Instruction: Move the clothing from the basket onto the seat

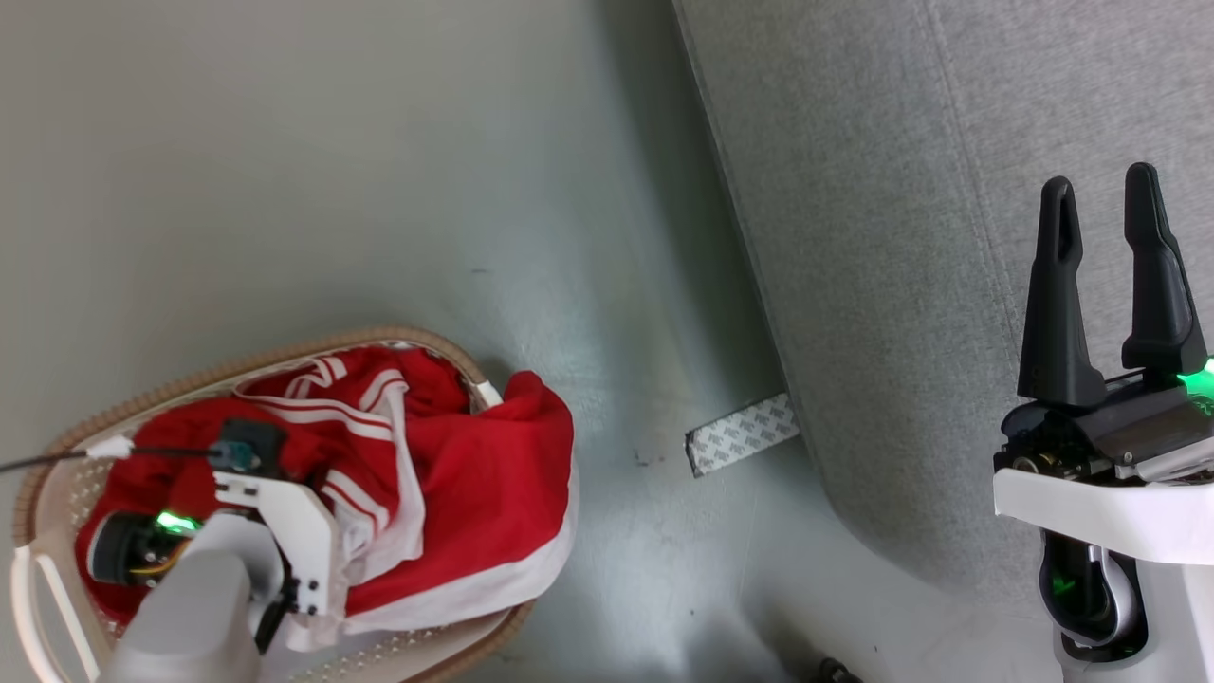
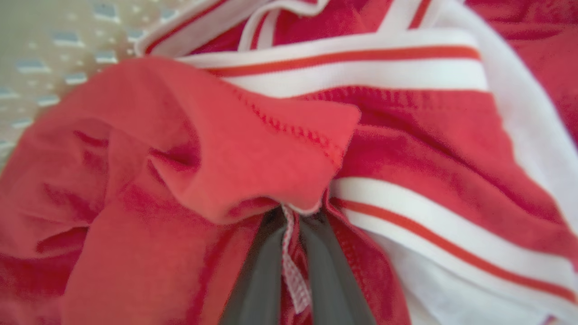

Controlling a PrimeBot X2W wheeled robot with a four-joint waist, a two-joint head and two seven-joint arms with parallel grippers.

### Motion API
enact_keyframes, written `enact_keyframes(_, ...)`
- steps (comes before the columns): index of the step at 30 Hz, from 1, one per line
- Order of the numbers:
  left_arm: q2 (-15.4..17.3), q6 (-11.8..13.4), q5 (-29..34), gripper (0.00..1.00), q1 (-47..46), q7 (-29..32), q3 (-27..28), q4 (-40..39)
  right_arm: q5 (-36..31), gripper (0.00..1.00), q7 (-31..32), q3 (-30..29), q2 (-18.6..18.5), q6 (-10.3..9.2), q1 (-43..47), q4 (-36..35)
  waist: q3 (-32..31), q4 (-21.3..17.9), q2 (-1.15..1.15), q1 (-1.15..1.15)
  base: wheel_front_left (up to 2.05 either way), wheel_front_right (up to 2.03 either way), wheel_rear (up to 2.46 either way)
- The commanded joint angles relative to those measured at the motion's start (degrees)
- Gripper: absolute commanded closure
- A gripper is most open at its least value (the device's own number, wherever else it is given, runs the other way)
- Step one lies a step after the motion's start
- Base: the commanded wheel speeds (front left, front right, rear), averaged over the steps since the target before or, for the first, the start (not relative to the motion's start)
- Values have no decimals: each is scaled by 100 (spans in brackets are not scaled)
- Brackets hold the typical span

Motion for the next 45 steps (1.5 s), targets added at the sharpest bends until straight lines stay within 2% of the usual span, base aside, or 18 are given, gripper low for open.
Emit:
enact_keyframes(1, -6, 13, -101, 100, 77, -131, -85, 1, -29, 0, -2, 3, -4, -12, -92, 37, -123, 35, 0, -1, 0, 0, 0)
enact_keyframes(6, -54, 13, -403, 100, 232, -374, -173, 106, -91, 0, -2, 28, -4, -12, -6, 131, -589, 85, 0, -1, 0, 0, 0)
enact_keyframes(11, -262, 12, -698, 100, 548, -633, -249, 175, -162, 0, -2, 92, -5, -12, 132, 316, -1391, 225, 0, -1, 0, 0, 0)
enact_keyframes(18, -560, 12, -1111, 100, 1090, -1056, -411, 64, -409, 0, -2, 121, -8, -12, 397, 637, -2675, 642, 0, -1, 0, 0, 0)
enact_keyframes(23, -641, 12, -1346, 100, 1458, -1234, -541, -191, -486, 0, -2, 138, -9, -12, 657, 817, -3332, 968, 0, -1, 0, 0, 0)
enact_keyframes(27, -669, 13, -1573, 100, 1699, -1314, -576, -717, -546, 0, -2, 98, -9, -12, 863, 901, -3714, 1267, 0, -1, 0, 0, 0)
enact_keyframes(31, -552, 13, -1723, 100, 2021, -1316, -510, -1575, -604, 0, 31, 61, -7, -12, 1040, 949, -4020, 1553, 0, -1, 0, 0, 0)
enact_keyframes(35, -472, 13, -1670, 100, 2366, -1315, -368, -2470, -646, 0, 132, 32, -8, -12, 1179, 932, -4291, 1804, 0, -1, 0, 0, 0)
enact_keyframes(40, -452, 54, -1570, 100, 2603, -1316, -347, -3094, -676, 0, 223, 26, -7, -12, 1334, 917, -4573, 2024, 0, -1, 0, 0, 0)
enact_keyframes(45, -422, 188, -1571, 100, 2665, -1259, -345, -3956, -677, 0, 332, 66, -7, -12, 1467, 842, -4750, 2192, 0, -1, 0, 0, 0)
